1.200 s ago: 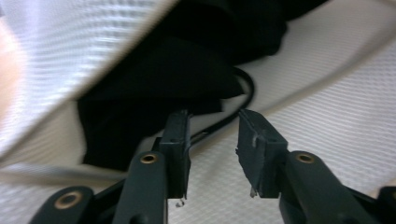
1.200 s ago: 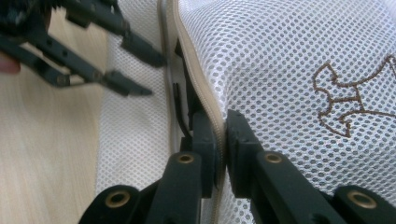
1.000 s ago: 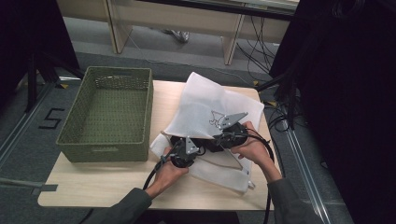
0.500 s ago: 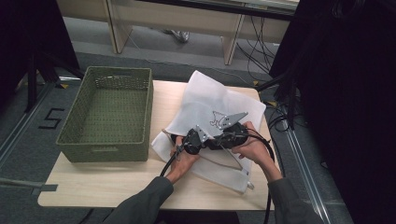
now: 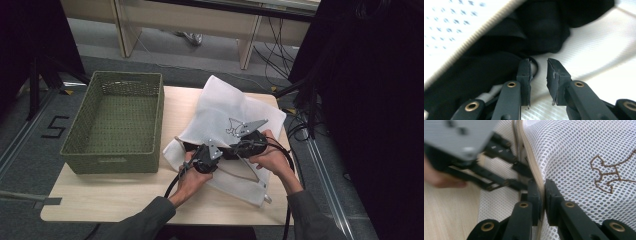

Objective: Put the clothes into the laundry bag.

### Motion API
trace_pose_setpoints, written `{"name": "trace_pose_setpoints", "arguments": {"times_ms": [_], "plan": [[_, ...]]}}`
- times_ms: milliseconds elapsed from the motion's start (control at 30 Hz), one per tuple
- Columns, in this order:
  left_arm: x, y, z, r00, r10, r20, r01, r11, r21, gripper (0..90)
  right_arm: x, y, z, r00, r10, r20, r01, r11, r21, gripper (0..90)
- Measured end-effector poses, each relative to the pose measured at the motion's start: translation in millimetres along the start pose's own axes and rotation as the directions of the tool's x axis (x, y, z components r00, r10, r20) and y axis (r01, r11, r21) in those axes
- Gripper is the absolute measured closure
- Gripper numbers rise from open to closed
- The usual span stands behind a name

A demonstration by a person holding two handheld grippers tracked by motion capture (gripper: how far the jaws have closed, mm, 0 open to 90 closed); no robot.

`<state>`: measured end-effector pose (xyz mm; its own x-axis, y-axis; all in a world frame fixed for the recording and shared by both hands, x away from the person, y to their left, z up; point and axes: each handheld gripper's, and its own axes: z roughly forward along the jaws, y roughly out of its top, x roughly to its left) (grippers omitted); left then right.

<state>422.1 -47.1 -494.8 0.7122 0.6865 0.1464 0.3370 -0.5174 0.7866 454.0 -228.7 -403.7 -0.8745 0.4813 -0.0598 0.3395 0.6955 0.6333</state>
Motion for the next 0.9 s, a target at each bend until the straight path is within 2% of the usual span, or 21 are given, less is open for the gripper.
{"name": "trace_pose_setpoints", "arguments": {"times_ms": [100, 200, 300, 400, 433, 500, 600, 633, 700, 767, 800, 833, 867, 900], "plan": [[-3.9, -5.9, -2.4, 0.9998, 0.005, 0.019, -0.005, 0.9999, 0.009, 72.9, -0.1, -0.3, 0.3, 0.9999, -0.009, -0.013, 0.009, 1.000, -0.005, 85.0], [2.1, -10.6, -0.9, 0.9997, -0.023, 0.010, 0.023, 0.9994, 0.025, 75.5, 0.4, 0.2, 0.4, 0.9998, -0.018, -0.008, 0.018, 1.000, -0.008, 84.8], [10.4, -13.3, 0.8, 0.9991, -0.042, -0.009, 0.042, 0.9985, 0.035, 78.2, 0.0, -0.3, 0.5, 0.9998, -0.018, -0.011, 0.018, 1.000, -0.011, 84.9], [21.2, -15.4, 1.3, 0.9980, -0.035, -0.052, 0.038, 0.9978, 0.054, 80.0, -0.3, -0.3, 0.2, 0.9996, -0.027, -0.012, 0.027, 1.000, -0.005, 84.9], [26.4, -17.1, 3.0, 0.9965, -0.053, -0.064, 0.056, 0.9972, 0.049, 81.8, 0.0, -0.3, 0.9, 0.9994, -0.032, -0.013, 0.032, 0.999, -0.006, 85.0], [39.5, -19.4, 4.0, 0.9943, -0.052, -0.093, 0.059, 0.9955, 0.074, 85.3, -0.4, 0.1, 0.7, 0.9992, -0.037, -0.011, 0.037, 0.999, -0.009, 85.1], [53.6, -23.5, 8.1, 0.9855, -0.105, -0.133, 0.117, 0.9896, 0.084, 87.5, -0.2, 0.2, -0.1, 0.9992, -0.037, -0.015, 0.037, 0.999, 0.001, 85.2], [58.9, -24.3, 10.1, 0.9858, -0.095, -0.139, 0.107, 0.9904, 0.087, 87.8, -0.1, 0.2, 0.4, 0.9993, -0.035, -0.013, 0.035, 0.999, -0.003, 85.2], [62.0, -25.7, 14.8, 0.9816, -0.116, -0.152, 0.130, 0.9878, 0.086, 88.1, 0.9, 0.4, 0.5, 0.9996, -0.028, -0.008, 0.028, 1.000, 0.000, 85.2], [62.9, -22.7, 18.3, 0.9814, -0.100, -0.163, 0.115, 0.9900, 0.082, 88.2, 0.1, 0.3, 2.2, 0.9989, -0.042, -0.022, 0.042, 0.999, 0.001, 85.2], [61.7, -21.0, 19.1, 0.9799, -0.110, -0.166, 0.126, 0.9885, 0.085, 88.2, -0.8, 0.5, 2.5, 0.9983, -0.048, -0.034, 0.048, 0.999, 0.001, 85.2], [62.8, -18.5, 20.6, 0.9808, -0.091, -0.173, 0.106, 0.9912, 0.080, 88.2, -0.5, 0.7, 2.1, 0.9985, -0.050, -0.022, 0.050, 0.999, -0.001, 85.2], [63.6, -15.8, 21.3, 0.9806, -0.088, -0.175, 0.104, 0.9912, 0.083, 88.2, 0.2, 0.4, 1.7, 0.9991, -0.038, -0.017, 0.038, 0.999, 0.001, 85.2], [66.2, -11.9, 24.6, 0.9763, -0.111, -0.185, 0.126, 0.9895, 0.070, 88.1, 1.0, -0.1, 1.4, 0.9995, -0.026, -0.018, 0.027, 1.000, 0.006, 85.3]]}}
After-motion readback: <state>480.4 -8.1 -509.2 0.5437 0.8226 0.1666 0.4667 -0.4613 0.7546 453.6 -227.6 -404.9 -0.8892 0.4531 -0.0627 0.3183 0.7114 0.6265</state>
